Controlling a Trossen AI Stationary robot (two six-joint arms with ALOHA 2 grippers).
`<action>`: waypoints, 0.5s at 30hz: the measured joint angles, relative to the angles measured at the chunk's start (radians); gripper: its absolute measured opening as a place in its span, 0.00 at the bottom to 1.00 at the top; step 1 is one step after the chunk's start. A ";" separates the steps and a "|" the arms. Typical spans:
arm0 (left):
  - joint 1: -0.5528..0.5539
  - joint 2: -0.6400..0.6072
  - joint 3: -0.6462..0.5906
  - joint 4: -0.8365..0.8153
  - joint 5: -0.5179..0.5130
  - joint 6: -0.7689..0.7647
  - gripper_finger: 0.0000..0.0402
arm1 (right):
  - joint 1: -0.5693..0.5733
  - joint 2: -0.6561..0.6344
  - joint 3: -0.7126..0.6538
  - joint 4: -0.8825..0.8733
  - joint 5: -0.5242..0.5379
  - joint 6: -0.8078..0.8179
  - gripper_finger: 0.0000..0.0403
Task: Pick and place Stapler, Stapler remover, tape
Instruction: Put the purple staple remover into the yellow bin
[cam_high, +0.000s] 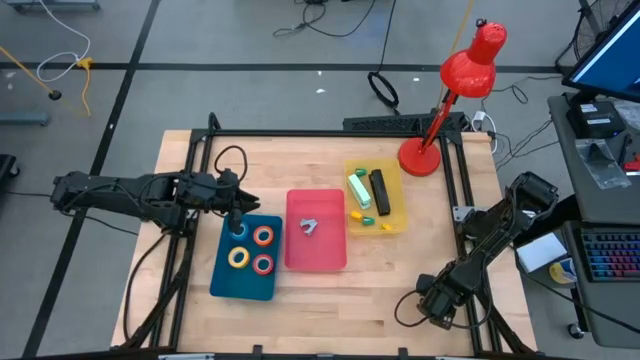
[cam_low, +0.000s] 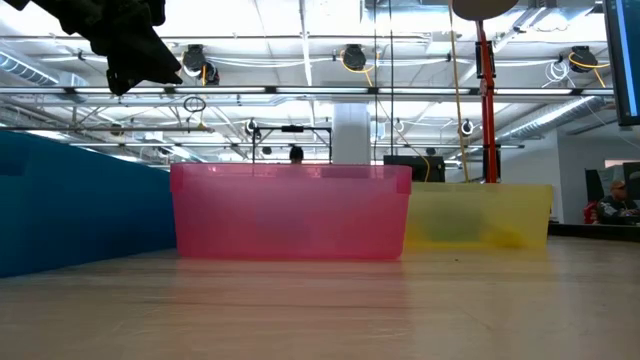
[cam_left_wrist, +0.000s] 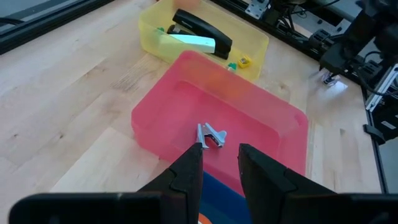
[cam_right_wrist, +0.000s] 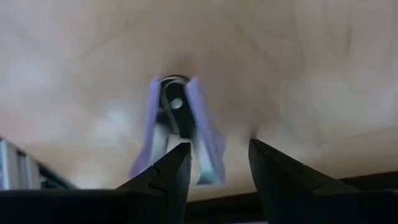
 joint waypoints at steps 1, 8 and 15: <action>0.000 0.000 0.000 0.000 0.000 0.000 0.26 | 0.000 0.000 -0.012 0.013 -0.001 0.011 0.39; 0.000 0.000 0.000 0.000 0.000 -0.001 0.26 | -0.001 -0.003 -0.056 0.070 -0.058 0.066 0.29; 0.000 0.000 0.000 0.000 0.000 -0.003 0.26 | -0.010 -0.007 -0.058 0.070 -0.058 0.066 0.10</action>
